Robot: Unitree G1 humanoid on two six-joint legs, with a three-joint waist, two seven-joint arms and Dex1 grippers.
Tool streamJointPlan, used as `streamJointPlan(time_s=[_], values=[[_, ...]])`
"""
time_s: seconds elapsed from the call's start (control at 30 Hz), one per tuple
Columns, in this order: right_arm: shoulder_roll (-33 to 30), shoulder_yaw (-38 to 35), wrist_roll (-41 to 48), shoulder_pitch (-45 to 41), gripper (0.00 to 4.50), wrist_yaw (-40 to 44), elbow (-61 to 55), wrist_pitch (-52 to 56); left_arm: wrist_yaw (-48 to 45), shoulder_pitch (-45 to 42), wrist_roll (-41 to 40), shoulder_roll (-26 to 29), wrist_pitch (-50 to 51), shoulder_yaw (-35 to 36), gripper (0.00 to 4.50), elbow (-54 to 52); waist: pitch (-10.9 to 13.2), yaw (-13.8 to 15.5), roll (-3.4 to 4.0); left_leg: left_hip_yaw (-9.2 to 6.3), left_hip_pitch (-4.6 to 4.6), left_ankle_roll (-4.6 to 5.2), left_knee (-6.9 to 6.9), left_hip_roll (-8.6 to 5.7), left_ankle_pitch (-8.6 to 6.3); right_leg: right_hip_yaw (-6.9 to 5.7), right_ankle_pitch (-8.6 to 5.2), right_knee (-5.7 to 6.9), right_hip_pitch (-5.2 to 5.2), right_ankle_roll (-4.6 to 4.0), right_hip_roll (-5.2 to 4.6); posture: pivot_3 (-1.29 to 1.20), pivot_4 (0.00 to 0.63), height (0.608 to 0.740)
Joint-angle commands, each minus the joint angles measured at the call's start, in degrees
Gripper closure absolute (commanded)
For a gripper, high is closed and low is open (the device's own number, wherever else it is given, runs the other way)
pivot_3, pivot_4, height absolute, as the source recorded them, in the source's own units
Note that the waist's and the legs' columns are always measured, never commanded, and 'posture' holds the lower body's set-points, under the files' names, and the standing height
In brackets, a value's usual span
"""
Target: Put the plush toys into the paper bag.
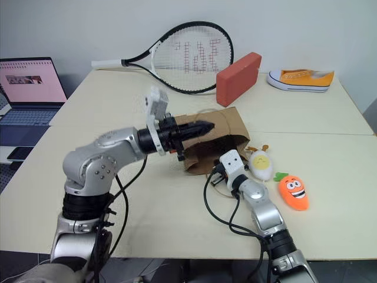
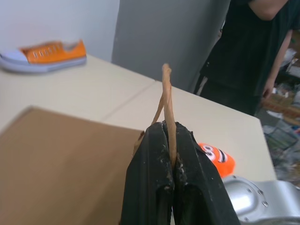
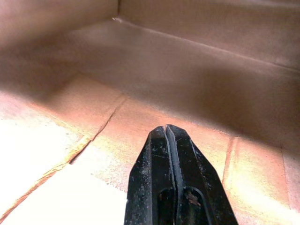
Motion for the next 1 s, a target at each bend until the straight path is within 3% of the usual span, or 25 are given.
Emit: streamJointPlan(time_s=[0.03, 0.2, 0.37, 0.73, 1.0], values=[[0.23, 0.34, -0.50, 0.07, 4.49, 0.24, 0.94, 0.95, -1.12, -4.60, 2.85, 1.41, -6.01, 1.15, 4.50, 1.23, 0.00, 0.00, 0.00, 0.00, 0.00, 0.00, 0.00, 0.00, 0.00, 0.00, 0.00, 0.00, 0.00, 0.00, 0.00, 0.00, 0.150, 0.740], [0.24, 0.40, -0.85, 0.10, 4.49, 0.82, 0.80, 1.25, -1.77, -11.37, 11.66, 3.46, -17.66, -0.81, 4.50, 6.28, 0.00, -0.03, -0.01, 0.01, 0.01, 0.00, -0.01, 0.01, 0.00, 0.01, 0.00, -0.01, 0.00, 0.00, 0.03, 0.00, 0.150, 0.740], [0.32, 0.40, -1.04, -0.06, 4.49, 1.29, 0.82, 1.32, -2.58, -12.50, 18.05, 4.22, -25.86, -2.82, 4.50, 8.59, 0.00, -0.10, -0.01, 0.01, 0.01, 0.00, -0.06, 0.03, 0.00, 0.01, 0.00, -0.03, 0.00, 0.00, 0.03, 0.00, 0.150, 0.740], [-1.00, 0.38, 0.27, -1.77, 4.49, 4.94, -3.51, 1.15, -5.76, -3.77, 12.01, 3.61, -17.43, -3.35, 4.50, 3.09, 0.00, -0.66, -0.01, 0.00, -0.04, 0.00, -0.07, 0.05, 0.00, 0.01, 0.00, -0.02, -0.04, 0.00, 0.05, 0.00, 0.150, 0.740], [-8.85, -1.34, 6.38, 0.44, 4.49, 15.37, -18.67, 3.94, -7.42, -0.64, 10.43, 4.01, -14.14, -4.27, 4.50, 0.45, 0.01, -0.75, -0.01, -0.04, -0.13, 0.00, -0.07, 0.05, 0.00, -0.02, 0.00, -0.03, -0.10, 0.01, 0.05, 0.00, 0.150, 0.740]])
